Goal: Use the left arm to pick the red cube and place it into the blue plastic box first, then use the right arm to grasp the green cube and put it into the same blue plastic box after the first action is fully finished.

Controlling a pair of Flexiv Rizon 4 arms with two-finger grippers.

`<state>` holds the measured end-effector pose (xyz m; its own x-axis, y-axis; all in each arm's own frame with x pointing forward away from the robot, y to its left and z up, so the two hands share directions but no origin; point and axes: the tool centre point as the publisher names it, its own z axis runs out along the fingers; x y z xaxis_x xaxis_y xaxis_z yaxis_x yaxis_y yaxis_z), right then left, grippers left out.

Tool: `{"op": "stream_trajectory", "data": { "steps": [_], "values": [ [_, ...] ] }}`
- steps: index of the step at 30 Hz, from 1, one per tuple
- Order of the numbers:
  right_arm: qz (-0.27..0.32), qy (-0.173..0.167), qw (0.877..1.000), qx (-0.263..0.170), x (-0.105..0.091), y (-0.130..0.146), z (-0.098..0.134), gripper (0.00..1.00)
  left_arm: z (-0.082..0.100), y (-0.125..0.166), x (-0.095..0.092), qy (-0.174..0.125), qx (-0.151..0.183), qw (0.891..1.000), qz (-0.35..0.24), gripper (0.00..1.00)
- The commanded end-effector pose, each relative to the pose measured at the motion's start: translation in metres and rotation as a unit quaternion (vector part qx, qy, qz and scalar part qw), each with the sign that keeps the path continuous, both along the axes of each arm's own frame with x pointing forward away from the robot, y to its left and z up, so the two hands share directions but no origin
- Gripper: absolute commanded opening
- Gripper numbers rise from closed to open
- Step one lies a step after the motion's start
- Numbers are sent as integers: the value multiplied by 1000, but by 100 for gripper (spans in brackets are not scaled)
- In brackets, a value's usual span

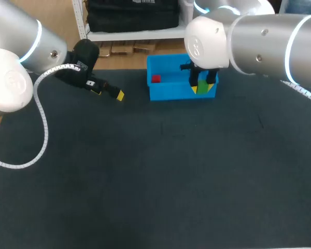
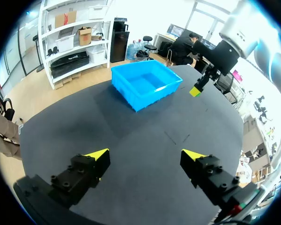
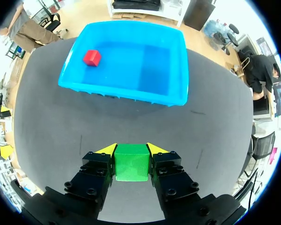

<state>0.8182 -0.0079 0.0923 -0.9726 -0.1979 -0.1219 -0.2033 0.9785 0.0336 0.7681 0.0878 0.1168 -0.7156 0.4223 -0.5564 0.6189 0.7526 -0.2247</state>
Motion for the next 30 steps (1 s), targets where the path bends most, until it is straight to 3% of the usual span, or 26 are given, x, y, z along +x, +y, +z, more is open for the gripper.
{"op": "stream_trajectory", "data": {
  "steps": [1,16,30],
  "values": [
    [-1,-35,999,8,-8,-4,9,0,-1,1,1,-1,-2,1000,-2,100],
    [8,-70,997,15,-2,-4,44,0,-1,1,1,-1,-2,1000,-2,100],
    [15,-95,995,18,17,-1,67,0,-1,1,1,-1,-2,1000,-2,100]
  ]
}}
